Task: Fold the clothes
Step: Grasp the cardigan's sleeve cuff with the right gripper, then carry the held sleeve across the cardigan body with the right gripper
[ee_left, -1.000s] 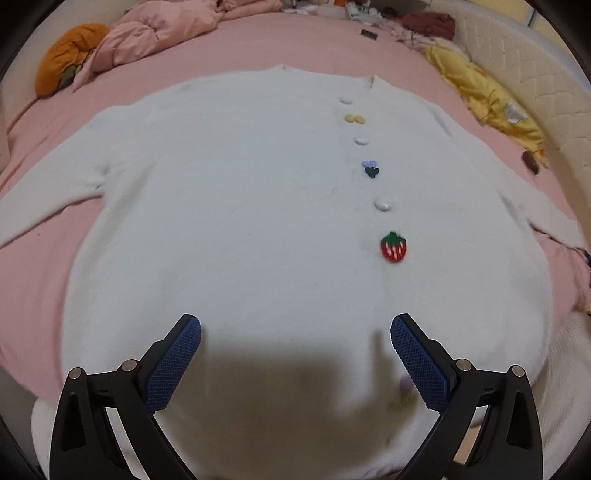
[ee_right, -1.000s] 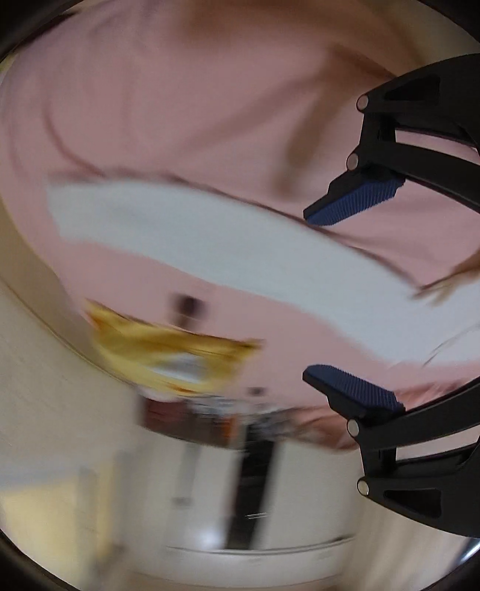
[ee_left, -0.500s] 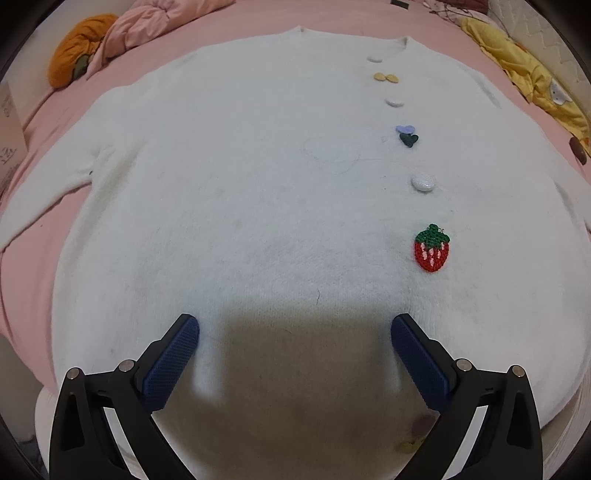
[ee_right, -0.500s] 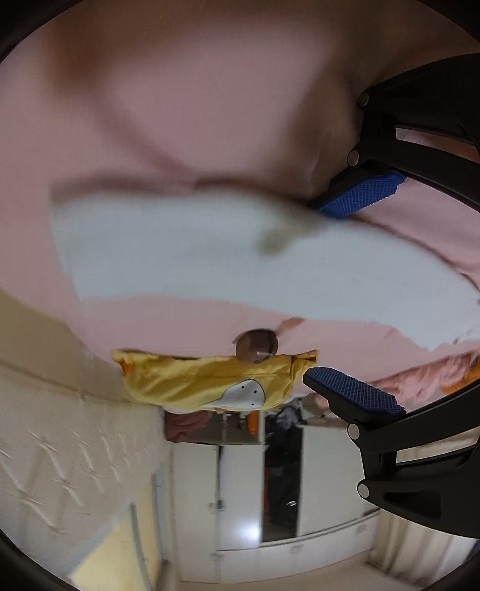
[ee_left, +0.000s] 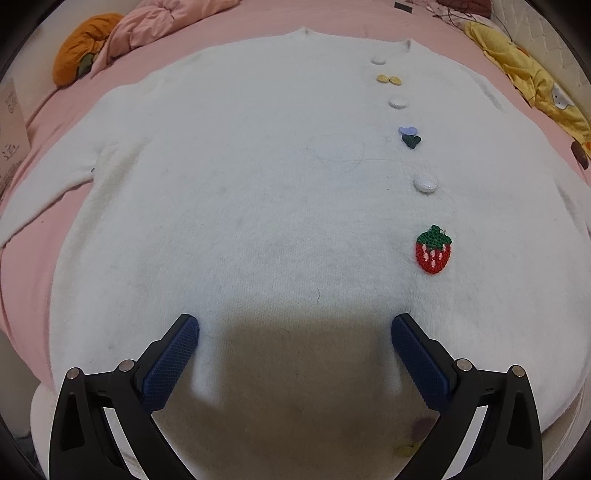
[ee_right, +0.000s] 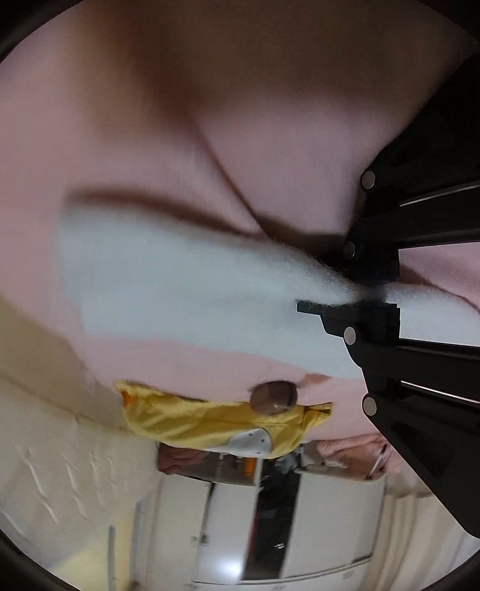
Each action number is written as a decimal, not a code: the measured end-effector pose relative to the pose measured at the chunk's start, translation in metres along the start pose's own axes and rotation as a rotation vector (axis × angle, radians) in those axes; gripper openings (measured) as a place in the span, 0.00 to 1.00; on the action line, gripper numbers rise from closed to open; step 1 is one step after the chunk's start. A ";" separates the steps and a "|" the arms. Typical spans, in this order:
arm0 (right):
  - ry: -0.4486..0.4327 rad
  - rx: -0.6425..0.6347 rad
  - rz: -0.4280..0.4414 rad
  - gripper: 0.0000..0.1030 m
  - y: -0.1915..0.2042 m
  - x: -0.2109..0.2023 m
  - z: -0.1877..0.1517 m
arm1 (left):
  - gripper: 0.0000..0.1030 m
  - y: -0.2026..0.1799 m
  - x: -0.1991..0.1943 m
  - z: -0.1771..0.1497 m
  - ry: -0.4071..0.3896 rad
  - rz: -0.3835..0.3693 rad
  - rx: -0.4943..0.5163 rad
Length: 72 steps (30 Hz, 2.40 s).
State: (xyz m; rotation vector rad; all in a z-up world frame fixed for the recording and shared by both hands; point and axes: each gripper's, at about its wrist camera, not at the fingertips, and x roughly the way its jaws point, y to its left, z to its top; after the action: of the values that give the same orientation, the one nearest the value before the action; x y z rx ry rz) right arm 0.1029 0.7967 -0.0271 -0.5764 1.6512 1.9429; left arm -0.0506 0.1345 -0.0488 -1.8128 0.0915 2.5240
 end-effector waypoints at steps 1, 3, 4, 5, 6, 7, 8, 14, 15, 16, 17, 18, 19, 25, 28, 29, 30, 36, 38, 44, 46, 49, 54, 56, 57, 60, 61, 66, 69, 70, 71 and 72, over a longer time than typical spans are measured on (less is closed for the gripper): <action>-0.008 -0.021 0.013 0.06 0.008 -0.004 -0.003 | 1.00 0.001 -0.001 -0.002 -0.006 -0.001 0.002; -0.019 -0.099 0.014 0.06 0.033 -0.012 -0.011 | 1.00 0.001 -0.001 -0.007 -0.019 -0.004 0.002; -0.026 -0.154 0.003 0.06 0.050 -0.016 -0.017 | 1.00 0.001 -0.002 -0.008 -0.025 -0.004 0.000; -0.030 -0.215 -0.002 0.06 0.069 -0.020 -0.025 | 1.00 0.001 -0.004 -0.009 -0.029 -0.004 -0.004; -0.030 -0.267 0.001 0.06 0.086 -0.023 -0.033 | 1.00 0.002 -0.006 -0.009 -0.033 -0.006 -0.013; -0.027 -0.313 0.007 0.06 0.102 -0.026 -0.042 | 1.00 0.004 -0.011 -0.008 -0.044 -0.018 -0.025; -0.022 -0.359 0.017 0.06 0.120 -0.029 -0.054 | 1.00 0.007 -0.017 -0.008 -0.062 -0.043 -0.036; 0.047 -0.553 0.082 0.06 0.206 -0.030 -0.133 | 1.00 0.066 -0.045 -0.003 -0.144 -0.156 -0.159; 0.062 -0.575 0.093 0.06 0.218 -0.028 -0.147 | 1.00 0.073 -0.047 -0.008 -0.147 -0.165 -0.170; 0.079 -0.598 0.102 0.06 0.230 -0.024 -0.164 | 1.00 0.080 -0.051 -0.018 -0.157 -0.177 -0.176; 0.093 -0.625 0.105 0.06 0.243 -0.020 -0.183 | 1.00 0.088 -0.055 -0.025 -0.177 -0.188 -0.177; 0.101 -0.652 0.101 0.06 0.256 -0.013 -0.199 | 1.00 0.092 -0.053 -0.025 -0.200 -0.192 -0.173; 0.112 -0.692 0.099 0.06 0.270 -0.008 -0.221 | 1.00 0.101 -0.053 -0.031 -0.228 -0.198 -0.168; 0.212 -0.891 0.116 0.06 0.325 0.034 -0.360 | 1.00 0.137 -0.064 -0.041 -0.379 -0.312 -0.260; 0.275 -0.959 0.118 0.06 0.336 0.057 -0.432 | 1.00 0.146 -0.073 -0.049 -0.474 -0.289 -0.291; 0.302 -0.973 0.115 0.06 0.337 0.067 -0.456 | 1.00 0.153 -0.075 -0.052 -0.487 -0.291 -0.313; 0.329 -0.980 0.112 0.06 0.337 0.074 -0.474 | 1.00 0.159 -0.075 -0.054 -0.489 -0.308 -0.337; 0.478 -1.005 -0.003 0.06 0.305 0.134 -0.576 | 1.00 0.197 -0.055 -0.058 -0.432 -0.432 -0.524; 0.497 -0.985 -0.064 0.06 0.285 0.148 -0.592 | 1.00 0.201 -0.047 -0.058 -0.414 -0.463 -0.561; 0.469 -0.985 -0.057 0.07 0.291 0.148 -0.604 | 1.00 0.196 -0.039 -0.052 -0.413 -0.482 -0.565; 0.470 -1.049 -0.057 0.07 0.304 0.146 -0.615 | 1.00 0.194 -0.039 -0.051 -0.413 -0.482 -0.558; 0.496 -1.162 -0.130 0.10 0.306 0.158 -0.637 | 1.00 0.195 -0.037 -0.049 -0.411 -0.484 -0.563; 0.588 -1.173 -0.061 0.55 0.289 0.166 -0.650 | 1.00 0.201 -0.027 -0.049 -0.381 -0.514 -0.604; 0.621 -1.227 0.001 0.76 0.292 0.157 -0.660 | 1.00 0.204 -0.024 -0.049 -0.375 -0.521 -0.620; 0.635 -1.246 0.023 0.79 0.294 0.154 -0.664 | 1.00 0.205 -0.024 -0.049 -0.376 -0.520 -0.625; 0.726 -1.246 0.099 0.82 0.295 0.146 -0.665 | 1.00 0.206 -0.022 -0.049 -0.373 -0.513 -0.629; 0.776 -1.223 0.128 0.82 0.295 0.148 -0.665 | 1.00 0.206 -0.022 -0.048 -0.371 -0.508 -0.626; 0.826 -1.384 0.040 0.82 0.291 0.157 -0.677 | 1.00 0.200 -0.021 -0.045 -0.363 -0.478 -0.597; 0.736 -1.520 -0.052 0.82 0.288 0.162 -0.695 | 1.00 0.197 -0.021 -0.045 -0.358 -0.462 -0.584; 0.672 -1.602 -0.069 0.82 0.291 0.159 -0.705 | 1.00 0.196 -0.021 -0.045 -0.358 -0.458 -0.581; 0.578 -1.714 -0.113 0.82 0.293 0.154 -0.720 | 1.00 0.196 -0.021 -0.045 -0.357 -0.455 -0.580; 0.473 -1.813 -0.171 0.82 0.295 0.151 -0.734 | 1.00 0.196 -0.021 -0.044 -0.355 -0.452 -0.580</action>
State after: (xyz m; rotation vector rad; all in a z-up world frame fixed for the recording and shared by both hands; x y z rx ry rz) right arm -0.2101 0.0550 -0.0176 -1.7225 -0.5383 2.7725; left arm -0.0138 -0.0636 -0.0375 -1.2484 -1.0233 2.6151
